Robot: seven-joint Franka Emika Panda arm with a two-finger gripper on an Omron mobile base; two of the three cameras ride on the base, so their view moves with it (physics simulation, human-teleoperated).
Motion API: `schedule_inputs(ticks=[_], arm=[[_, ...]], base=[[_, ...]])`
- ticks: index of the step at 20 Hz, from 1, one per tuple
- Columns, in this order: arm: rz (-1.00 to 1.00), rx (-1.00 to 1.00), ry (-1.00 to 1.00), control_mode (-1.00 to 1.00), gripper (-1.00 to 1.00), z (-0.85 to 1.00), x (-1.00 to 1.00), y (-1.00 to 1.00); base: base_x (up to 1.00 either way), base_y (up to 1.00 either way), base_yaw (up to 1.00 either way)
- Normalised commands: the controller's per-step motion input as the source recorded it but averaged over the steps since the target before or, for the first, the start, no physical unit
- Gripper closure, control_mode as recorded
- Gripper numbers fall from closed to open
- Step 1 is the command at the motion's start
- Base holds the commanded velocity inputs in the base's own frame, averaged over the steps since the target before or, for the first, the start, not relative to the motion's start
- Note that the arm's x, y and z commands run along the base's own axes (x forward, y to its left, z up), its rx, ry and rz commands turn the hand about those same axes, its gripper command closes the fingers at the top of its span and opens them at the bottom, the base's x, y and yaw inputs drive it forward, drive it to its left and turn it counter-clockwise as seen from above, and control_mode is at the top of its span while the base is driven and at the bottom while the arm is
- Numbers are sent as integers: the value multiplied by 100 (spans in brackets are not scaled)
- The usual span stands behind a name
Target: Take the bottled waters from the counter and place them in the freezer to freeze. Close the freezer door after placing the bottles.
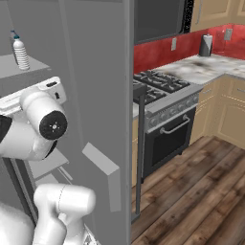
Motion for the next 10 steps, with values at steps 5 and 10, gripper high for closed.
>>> schedule_inputs(ticks=[5,10], arm=[[-21,-12,21,-100,-100,0,-26,-13],[-28,-14,33,-100,-100,0,-12,-19]], base=[[0,0,0],[0,0,0]])
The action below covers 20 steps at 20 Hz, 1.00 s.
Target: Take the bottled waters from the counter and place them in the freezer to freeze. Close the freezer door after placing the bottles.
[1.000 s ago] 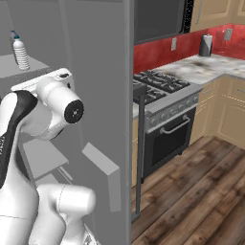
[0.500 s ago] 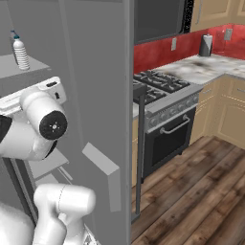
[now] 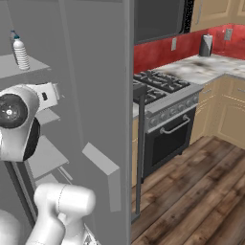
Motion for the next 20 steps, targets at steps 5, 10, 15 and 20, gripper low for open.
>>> schedule_inputs(ticks=[5,10,15,20], arm=[[-29,-15,31,-100,-100,0,-19,-20],[-29,-15,30,-100,-100,0,-17,-26],[-29,-18,30,-100,-100,0,-16,-45],[-27,-11,22,-100,-100,-29,-22,-49]], base=[[0,0,0],[0,0,0],[0,0,0],[0,0,0]])
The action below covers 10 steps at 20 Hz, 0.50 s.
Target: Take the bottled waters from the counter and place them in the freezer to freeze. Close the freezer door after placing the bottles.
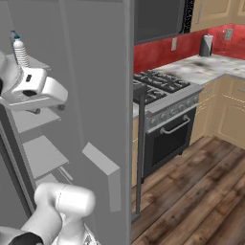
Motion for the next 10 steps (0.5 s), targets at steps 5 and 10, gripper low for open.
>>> schedule_inputs(ticks=[5,10], arm=[[-10,9,19,-100,-100,-37,-17,-37],[-5,15,6,-100,-100,-50,-9,4]], base=[[0,0,0],[0,0,0]])
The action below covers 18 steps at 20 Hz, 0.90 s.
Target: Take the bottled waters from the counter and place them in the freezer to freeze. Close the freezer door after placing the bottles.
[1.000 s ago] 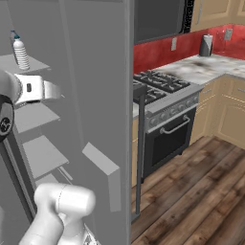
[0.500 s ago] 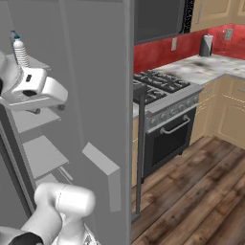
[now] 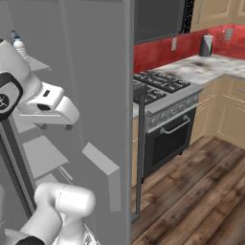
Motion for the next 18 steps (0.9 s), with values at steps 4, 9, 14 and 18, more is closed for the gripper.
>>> schedule_inputs(ticks=[4,9,14,18], arm=[[-1,15,4,-100,-100,-37,0,15],[0,12,0,-100,-100,-32,0,17],[0,3,5,-100,-100,-27,-1,15],[0,0,4,-100,-100,-22,-1,4]], base=[[0,0,0],[0,0,0],[0,0,0],[0,0,0]])
